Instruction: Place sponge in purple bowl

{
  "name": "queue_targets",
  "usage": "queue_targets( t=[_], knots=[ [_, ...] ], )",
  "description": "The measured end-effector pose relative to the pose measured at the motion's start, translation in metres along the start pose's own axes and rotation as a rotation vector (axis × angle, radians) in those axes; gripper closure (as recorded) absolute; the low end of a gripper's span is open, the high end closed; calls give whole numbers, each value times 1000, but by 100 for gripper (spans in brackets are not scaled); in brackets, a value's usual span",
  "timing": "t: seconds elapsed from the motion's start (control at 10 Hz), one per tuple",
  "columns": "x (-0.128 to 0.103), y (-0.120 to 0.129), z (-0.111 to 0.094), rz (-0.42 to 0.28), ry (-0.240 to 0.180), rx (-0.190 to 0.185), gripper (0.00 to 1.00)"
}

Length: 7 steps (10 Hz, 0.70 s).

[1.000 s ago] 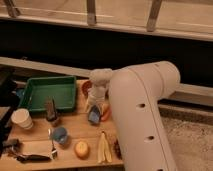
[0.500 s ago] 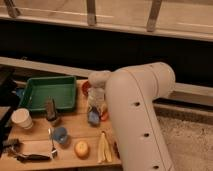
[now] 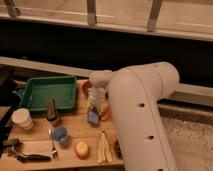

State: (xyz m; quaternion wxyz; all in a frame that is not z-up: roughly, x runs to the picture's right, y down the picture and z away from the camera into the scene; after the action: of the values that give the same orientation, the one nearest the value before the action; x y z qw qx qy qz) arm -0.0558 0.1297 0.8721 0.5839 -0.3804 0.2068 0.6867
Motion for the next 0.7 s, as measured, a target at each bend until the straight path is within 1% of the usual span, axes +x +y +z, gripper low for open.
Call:
queue_targets(
  t=[0.1, 0.3, 0.4, 0.5, 0.6, 0.7],
  knots=[
    [1, -1, -12, 3, -24, -20, 100],
    [4, 4, -56, -9, -105, -81, 100],
    [3, 4, -83, -5, -160, -109, 100],
    [0, 2, -104, -2, -208, -128, 100],
    [-4, 0, -130, 3, -269, -146, 100],
    [-13, -2, -165, 15, -352, -167, 100]
  ],
)
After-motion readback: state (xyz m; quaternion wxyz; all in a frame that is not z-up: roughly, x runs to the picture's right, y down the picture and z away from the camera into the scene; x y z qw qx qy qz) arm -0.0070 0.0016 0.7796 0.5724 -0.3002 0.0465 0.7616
